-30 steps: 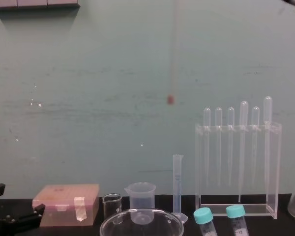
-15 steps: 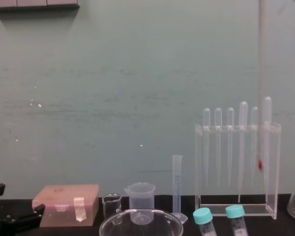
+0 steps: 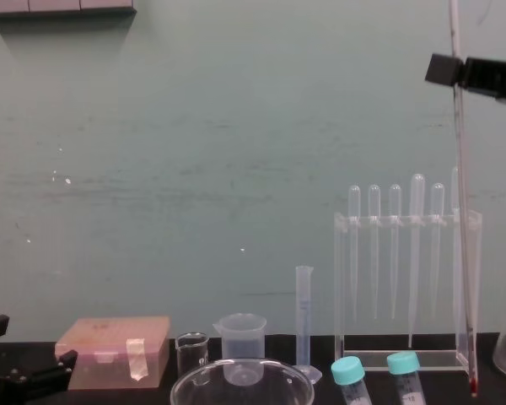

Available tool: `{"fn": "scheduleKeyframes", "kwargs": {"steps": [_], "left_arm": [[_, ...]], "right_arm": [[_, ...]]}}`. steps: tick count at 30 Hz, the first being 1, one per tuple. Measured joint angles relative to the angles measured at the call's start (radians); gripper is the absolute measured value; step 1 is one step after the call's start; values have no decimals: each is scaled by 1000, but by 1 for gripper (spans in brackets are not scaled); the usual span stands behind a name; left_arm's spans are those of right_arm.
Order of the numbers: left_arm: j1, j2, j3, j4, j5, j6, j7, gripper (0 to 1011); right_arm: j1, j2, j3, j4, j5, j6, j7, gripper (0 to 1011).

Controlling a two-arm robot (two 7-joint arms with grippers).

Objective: Hold the thermometer with one hand and immerse one end into the beaker, then reinsert it into the test tube rack.

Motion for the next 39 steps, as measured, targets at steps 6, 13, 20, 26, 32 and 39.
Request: {"fn": "scheduleKeyframes", "kwargs": {"steps": [6, 13, 20, 26, 32, 39], "left_arm": [[0, 0, 0, 0, 0, 0, 0, 1008], [0, 0, 0, 0, 0, 0, 0, 1008], [0, 0, 0, 0, 0, 0, 0, 1008], [0, 0, 0, 0, 0, 0, 0, 1008], [0, 0, 0, 0, 0, 0, 0, 1008], [0, 0, 0, 0, 0, 0, 0, 1008]], "right_arm": [[-8, -21, -3, 23, -26, -5, 6, 56], [-14, -38, -11, 56, -65, -15, 18, 56], [-23, -59, -8, 91, -84, -22, 24, 56], [-32, -77, -5, 119, -89, -33, 40, 56], [-38, -88, -6, 140, -107, -42, 50, 56], [-43, -99, -6, 152, -117, -42, 55, 56]]}}
